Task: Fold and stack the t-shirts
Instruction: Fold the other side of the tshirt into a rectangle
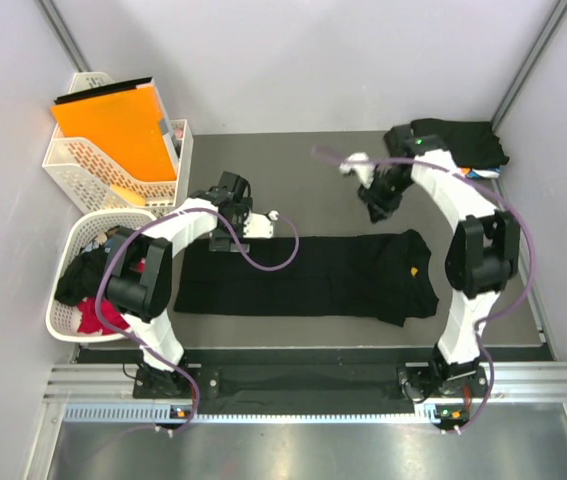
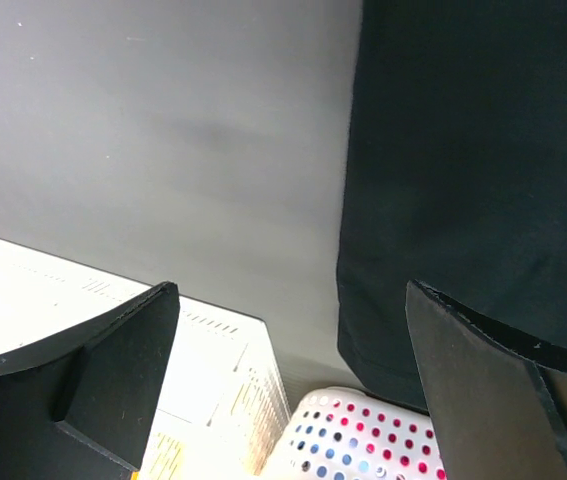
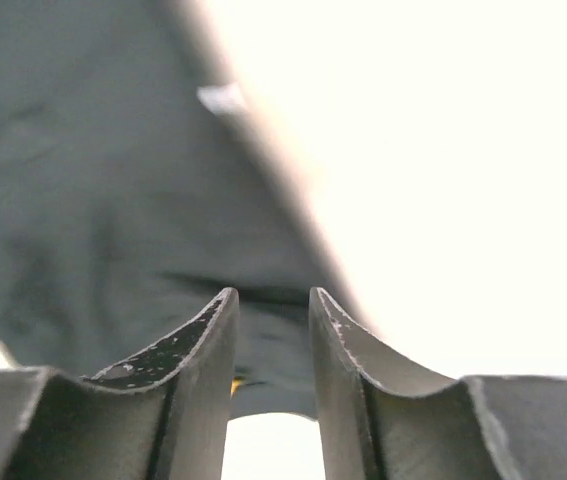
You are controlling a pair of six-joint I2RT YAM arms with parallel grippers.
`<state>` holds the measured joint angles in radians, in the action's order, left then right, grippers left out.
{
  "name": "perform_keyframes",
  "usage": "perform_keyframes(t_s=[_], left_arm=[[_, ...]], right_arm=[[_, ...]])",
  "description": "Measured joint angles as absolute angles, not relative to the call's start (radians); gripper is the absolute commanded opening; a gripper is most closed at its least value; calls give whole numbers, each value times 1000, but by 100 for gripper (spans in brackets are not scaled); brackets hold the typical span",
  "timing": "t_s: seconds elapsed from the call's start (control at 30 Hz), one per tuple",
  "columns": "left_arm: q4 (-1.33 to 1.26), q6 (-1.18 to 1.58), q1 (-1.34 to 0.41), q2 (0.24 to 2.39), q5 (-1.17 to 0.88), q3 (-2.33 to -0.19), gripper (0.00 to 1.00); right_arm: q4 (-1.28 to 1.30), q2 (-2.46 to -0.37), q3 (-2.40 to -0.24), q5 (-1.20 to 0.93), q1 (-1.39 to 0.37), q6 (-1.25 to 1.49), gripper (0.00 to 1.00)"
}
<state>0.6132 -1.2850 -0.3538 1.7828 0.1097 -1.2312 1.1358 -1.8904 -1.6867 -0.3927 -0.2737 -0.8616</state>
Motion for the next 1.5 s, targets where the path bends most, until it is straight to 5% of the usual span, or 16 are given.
perform_keyframes(t_s=[0.2, 0.43, 1.5], left_arm=[[558, -1286, -354, 1792, 129, -1215, 99], [499, -1285, -354, 1804, 150, -1195, 99], [501, -1281, -355, 1882, 182, -1240, 99]], right_arm=[[1156, -2065, -1903, -474, -108, -759, 34], [1190, -2077, -1895, -530, -67, -720, 27], [1334, -2148, -1793, -709, 128, -677, 32]])
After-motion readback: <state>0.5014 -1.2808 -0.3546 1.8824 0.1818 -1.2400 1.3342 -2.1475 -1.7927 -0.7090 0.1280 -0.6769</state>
